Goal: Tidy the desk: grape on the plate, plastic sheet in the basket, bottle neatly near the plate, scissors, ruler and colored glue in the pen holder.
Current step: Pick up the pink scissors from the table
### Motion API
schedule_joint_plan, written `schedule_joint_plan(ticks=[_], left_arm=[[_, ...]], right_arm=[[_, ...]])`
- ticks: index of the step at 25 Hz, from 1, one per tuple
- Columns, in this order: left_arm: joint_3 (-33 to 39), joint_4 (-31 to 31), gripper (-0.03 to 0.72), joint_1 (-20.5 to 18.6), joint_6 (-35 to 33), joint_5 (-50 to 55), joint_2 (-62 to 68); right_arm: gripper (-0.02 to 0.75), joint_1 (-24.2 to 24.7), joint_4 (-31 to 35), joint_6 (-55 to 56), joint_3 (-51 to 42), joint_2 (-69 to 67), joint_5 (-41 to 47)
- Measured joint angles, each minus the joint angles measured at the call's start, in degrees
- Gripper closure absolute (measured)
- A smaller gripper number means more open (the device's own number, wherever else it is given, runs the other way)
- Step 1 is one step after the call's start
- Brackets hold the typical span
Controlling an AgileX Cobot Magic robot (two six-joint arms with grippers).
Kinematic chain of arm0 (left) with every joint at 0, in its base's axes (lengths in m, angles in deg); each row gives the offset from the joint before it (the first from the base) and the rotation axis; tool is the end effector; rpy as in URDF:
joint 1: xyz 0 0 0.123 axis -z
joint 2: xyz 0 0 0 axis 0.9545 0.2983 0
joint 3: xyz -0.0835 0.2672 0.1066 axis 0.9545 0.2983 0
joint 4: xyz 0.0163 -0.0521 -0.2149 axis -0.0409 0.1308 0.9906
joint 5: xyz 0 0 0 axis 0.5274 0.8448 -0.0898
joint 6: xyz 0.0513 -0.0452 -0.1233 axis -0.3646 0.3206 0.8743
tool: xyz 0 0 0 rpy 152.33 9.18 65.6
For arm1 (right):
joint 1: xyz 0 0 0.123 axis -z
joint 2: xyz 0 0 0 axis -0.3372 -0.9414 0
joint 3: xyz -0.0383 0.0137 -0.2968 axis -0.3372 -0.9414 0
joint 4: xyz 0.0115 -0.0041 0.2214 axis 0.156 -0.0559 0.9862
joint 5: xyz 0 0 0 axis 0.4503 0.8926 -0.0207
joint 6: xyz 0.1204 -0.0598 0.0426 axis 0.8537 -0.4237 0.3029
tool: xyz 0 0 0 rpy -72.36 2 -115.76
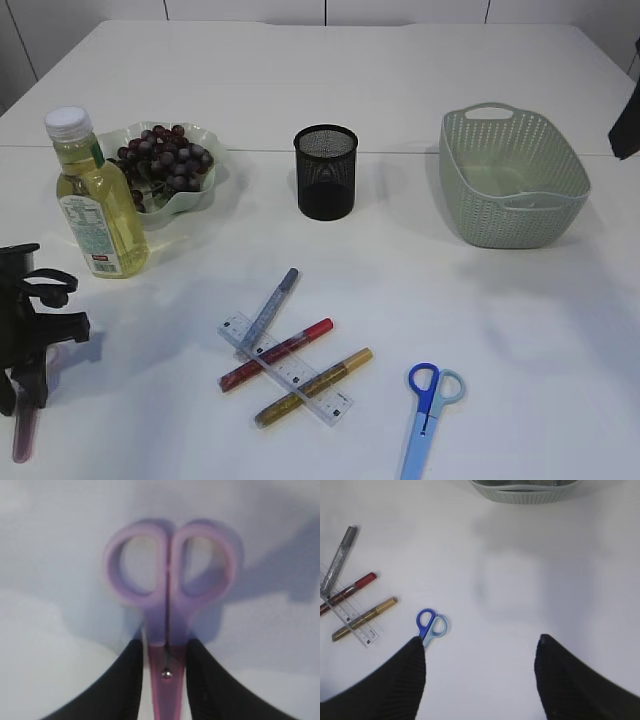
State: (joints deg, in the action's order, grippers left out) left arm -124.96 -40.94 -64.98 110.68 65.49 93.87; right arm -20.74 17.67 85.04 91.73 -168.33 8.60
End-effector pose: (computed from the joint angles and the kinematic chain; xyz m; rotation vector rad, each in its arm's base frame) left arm 0.2709 -0.0365 0.0986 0.5750 -3.0231 -0.0327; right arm 0.2509 0.0289 0.3331 -0.0307 2.7403 0.2520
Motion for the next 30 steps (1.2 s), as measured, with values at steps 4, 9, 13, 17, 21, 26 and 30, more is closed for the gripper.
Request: schedule_joint_plan(ticks=[4, 9, 13, 17, 21, 26, 30], left_arm=[[0.00, -1.74, 0.470, 0.00, -0.10, -0.14, 0.00], [0.00, -1.43, 0.471, 0.00, -0.10, -0.25, 0.00], [0.12, -1.06, 0.471, 0.00, -0.10, -0.74, 0.00], [3.00, 0.33, 0.473, -0.02, -0.10, -4.35, -0.50], [4.59, 0.94, 0.473, -0.12, -0.10, -7.62, -1.26], [4.59, 0.94, 0.473, -0.12, -0.10, -7.83, -1.34], [4.59, 0.94, 0.473, -0.12, -0.10, -7.86, -1.34]], right_arm=[[0.207, 0.00, 0.00, 0.00, 0.00, 0.00, 0.00], [0.207, 0.00, 0.00, 0.00, 0.00, 0.00, 0.00], [0.207, 0.00, 0.00, 0.00, 0.00, 0.00, 0.00], [0.207, 0.00, 0.00, 0.00, 0.00, 0.00, 0.00], [0.207, 0.00, 0.00, 0.00, 0.00, 0.00, -0.11], [0.207, 0.00, 0.00, 0.00, 0.00, 0.00, -0.11], [0.207, 0.00, 0.00, 0.00, 0.00, 0.00, -0.11]])
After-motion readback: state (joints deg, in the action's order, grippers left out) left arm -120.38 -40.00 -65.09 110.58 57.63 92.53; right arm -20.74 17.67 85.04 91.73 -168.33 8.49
